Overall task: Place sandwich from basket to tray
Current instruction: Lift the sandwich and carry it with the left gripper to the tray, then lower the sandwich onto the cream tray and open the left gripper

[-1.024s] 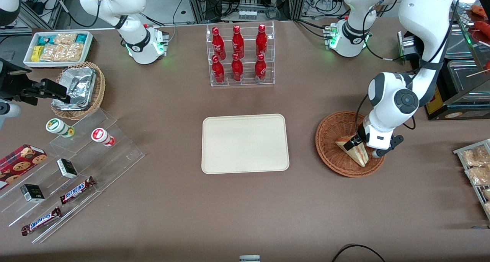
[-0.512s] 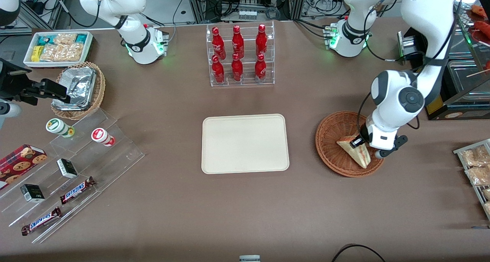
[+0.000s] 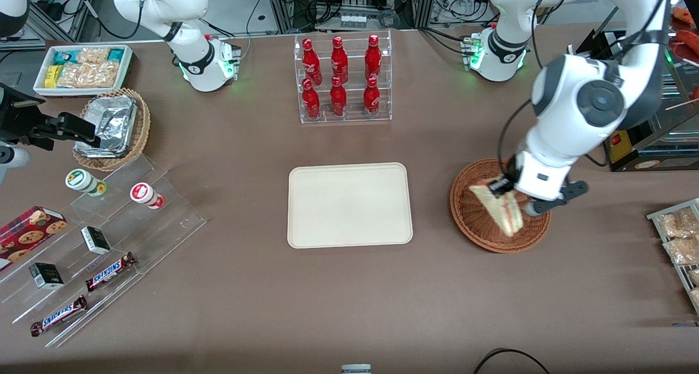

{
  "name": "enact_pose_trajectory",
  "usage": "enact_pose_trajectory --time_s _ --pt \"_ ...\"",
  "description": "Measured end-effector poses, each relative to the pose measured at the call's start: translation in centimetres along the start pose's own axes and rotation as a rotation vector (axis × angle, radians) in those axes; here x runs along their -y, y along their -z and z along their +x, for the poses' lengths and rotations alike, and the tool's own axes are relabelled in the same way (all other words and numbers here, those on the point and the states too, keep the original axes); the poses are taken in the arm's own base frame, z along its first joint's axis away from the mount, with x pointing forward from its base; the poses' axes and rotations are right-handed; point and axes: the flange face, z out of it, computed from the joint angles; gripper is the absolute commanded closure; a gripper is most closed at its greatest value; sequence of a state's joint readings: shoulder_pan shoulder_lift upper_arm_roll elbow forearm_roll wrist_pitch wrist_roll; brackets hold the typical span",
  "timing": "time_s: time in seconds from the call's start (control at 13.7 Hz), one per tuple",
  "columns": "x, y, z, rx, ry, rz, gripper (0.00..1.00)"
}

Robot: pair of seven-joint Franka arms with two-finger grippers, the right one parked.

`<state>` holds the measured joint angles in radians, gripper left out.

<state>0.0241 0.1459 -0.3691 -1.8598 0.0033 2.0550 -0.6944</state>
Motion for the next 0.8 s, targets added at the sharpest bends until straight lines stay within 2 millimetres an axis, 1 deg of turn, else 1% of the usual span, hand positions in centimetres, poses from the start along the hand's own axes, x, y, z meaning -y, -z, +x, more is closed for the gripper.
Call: enact_pose_trajectory --time_s 0.07,0.29,0.51,0.66,0.8 --pt "-2.1 -0.4 -1.4 0.007 -0.051 -0.001 1.0" --pt "-8.5 -2.5 -5.6 0.04 -0.205 -0.008 1.0" --pt "-13.0 -5.2 -8.2 0.066 -0.318 -0.014 1.0" --pt "-16.0 -7.7 -10.6 0.088 -0.373 -0.004 1.0" --pt "-18.5 -10.6 -12.6 0.098 -0.405 0.021 1.0"
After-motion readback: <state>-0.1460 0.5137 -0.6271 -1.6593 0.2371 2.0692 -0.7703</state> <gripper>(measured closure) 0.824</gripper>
